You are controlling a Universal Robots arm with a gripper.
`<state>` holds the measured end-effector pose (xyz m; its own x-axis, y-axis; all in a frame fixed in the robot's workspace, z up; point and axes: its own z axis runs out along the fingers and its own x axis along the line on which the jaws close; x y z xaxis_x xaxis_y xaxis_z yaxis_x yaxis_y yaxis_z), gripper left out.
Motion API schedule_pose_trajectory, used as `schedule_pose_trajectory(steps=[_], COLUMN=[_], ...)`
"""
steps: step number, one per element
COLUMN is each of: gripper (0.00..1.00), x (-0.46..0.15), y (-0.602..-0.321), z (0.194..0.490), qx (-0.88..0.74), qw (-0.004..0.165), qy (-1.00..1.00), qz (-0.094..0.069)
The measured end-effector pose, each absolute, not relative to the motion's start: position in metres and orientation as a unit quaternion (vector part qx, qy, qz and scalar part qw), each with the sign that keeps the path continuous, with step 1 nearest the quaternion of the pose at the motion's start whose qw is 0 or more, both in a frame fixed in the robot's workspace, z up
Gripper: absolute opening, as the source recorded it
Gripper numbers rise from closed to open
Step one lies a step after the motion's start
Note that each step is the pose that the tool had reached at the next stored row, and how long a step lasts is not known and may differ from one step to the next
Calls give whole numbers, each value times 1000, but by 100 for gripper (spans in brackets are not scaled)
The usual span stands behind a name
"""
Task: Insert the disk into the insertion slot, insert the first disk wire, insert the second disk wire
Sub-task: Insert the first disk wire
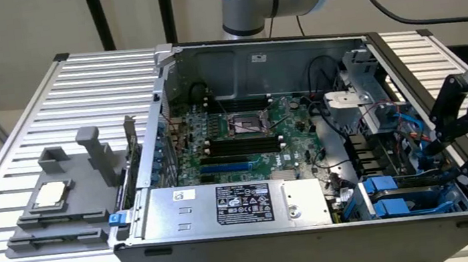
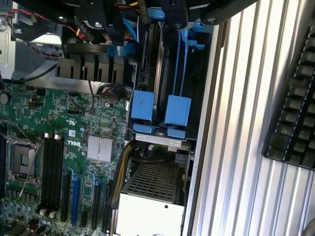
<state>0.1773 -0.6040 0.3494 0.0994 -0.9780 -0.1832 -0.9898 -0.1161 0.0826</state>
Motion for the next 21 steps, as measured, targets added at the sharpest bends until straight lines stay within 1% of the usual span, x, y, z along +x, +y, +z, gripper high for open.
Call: schedule_pose_trajectory(steps=[6, 12, 20, 21], gripper=[45, 45, 45, 36], x=[178, 178, 177, 177], y=[-607, -610, -611, -611], z=[347, 346, 344, 344], qx=[-746, -755, -771, -773], qw=[40, 56, 59, 60], qy=[658, 648, 629, 627], qz=[97, 86, 81, 81])
